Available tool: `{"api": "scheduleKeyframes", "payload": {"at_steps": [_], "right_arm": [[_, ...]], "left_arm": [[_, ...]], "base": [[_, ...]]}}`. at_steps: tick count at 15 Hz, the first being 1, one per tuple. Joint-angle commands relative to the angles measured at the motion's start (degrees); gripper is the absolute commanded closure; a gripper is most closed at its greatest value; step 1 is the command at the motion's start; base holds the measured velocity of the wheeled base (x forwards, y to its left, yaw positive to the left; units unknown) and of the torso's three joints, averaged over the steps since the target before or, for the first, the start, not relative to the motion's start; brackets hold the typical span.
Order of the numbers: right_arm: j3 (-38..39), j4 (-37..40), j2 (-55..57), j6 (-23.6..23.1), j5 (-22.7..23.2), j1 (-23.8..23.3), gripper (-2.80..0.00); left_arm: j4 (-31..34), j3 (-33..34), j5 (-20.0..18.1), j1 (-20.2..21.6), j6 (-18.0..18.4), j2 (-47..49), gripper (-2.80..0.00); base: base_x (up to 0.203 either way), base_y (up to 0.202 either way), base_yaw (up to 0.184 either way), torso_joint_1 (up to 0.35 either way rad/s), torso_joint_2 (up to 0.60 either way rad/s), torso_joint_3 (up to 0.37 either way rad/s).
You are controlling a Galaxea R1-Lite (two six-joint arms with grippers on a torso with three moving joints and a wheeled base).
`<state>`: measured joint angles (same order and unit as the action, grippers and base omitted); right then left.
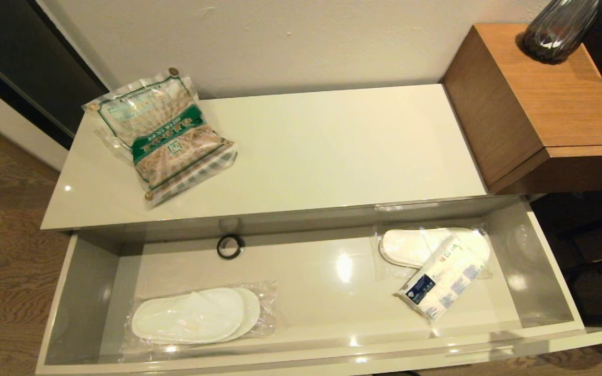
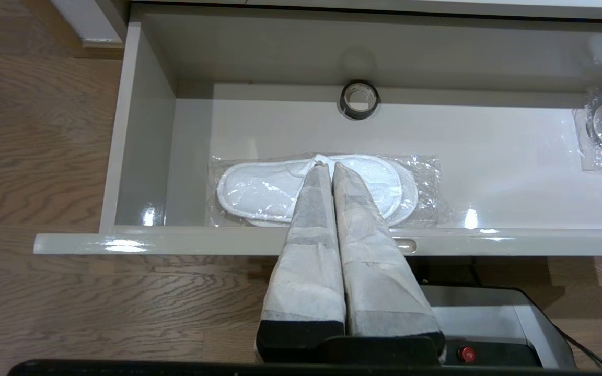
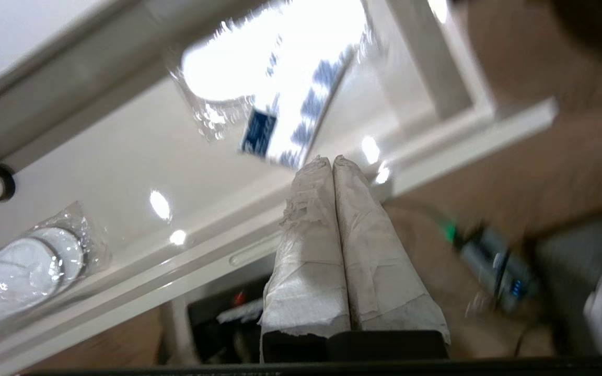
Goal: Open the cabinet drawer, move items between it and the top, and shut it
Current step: Pick up the solid drinks on the table
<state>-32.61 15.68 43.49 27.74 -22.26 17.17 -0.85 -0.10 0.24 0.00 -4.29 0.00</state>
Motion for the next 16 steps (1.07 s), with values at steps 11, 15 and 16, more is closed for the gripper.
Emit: {"api": "scheduleKeyframes", "payload": {"at_steps": [11,15,16], "right_arm": [[3.73,13.15,-27.15,-23.86,-6.65,-3.7,0.0],[-4.49,28.13,-27.14,-20.72,-0.61,-3.72,0.0],[-5.77,32.14,-27.14,-18.08,2.95,-3.72,0.0]], "left_arm": [[-0.03,0.01,0.02,0.0,-0.09,0.08,0.0],[-0.03,0.01,0.02,0.0,-0.02,0.0,0.0],[-0.03,0.01,0.02,0.0,-0.02,0.0,0.0]], "base": [[0.0,0.0,0.0,0.0,0.0,0.0],[0.0,0.0,0.0,0.0,0.0,0.0],[0.0,0.0,0.0,0.0,0.0,0.0]]}}
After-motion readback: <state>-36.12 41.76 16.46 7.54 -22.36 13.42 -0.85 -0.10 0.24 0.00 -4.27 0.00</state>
